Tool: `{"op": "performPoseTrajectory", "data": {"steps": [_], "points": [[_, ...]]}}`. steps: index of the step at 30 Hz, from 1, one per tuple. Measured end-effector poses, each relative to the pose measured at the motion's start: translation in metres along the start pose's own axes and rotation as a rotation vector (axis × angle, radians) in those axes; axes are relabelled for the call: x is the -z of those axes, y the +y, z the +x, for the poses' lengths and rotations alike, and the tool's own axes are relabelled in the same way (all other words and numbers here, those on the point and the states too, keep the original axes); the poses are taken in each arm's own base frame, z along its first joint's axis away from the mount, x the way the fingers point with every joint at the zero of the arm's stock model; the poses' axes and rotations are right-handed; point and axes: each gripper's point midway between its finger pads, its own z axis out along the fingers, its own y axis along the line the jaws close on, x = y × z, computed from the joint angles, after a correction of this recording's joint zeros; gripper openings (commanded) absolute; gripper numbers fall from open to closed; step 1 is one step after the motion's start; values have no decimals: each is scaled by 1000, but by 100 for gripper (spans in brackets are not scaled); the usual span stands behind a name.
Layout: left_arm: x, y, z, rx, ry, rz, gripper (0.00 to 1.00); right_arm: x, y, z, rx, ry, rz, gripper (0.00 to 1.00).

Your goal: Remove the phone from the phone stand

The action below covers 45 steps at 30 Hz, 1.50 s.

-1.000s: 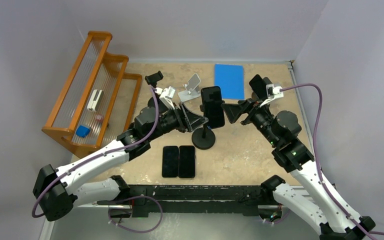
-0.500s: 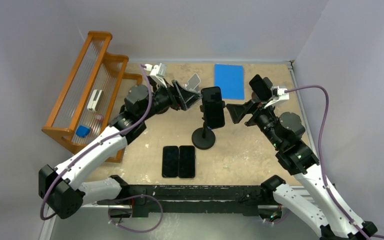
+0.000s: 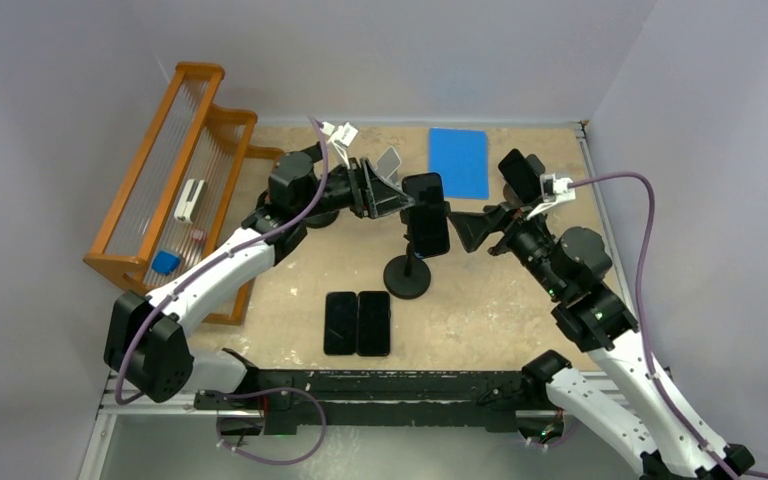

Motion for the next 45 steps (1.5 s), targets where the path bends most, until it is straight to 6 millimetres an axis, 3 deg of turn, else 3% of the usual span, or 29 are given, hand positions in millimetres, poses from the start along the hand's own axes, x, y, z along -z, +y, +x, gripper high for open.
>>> {"op": "performPoseTrajectory", "data": {"steps": [8,12,16,28,38,45], "points": [[-6,-16,-12,-20,12,82,47,-8,-2,10,30,39,-5,96],[-9,-10,-11,-3,24,90,37,-9,-4,11,48,44,0,94],[-14,1,-9,24,35,85,35,-13,-7,13,63,60,10,94],[-19,-7,-13,29,58,142,0,-15,-9,16,77,78,17,92],[-15,-5,-12,36,40,144,0,-26,-1,6,78,78,4,92],[-13,-5,-12,40,25,139,0,-25,8,21,-2,102,-58,91]]}}
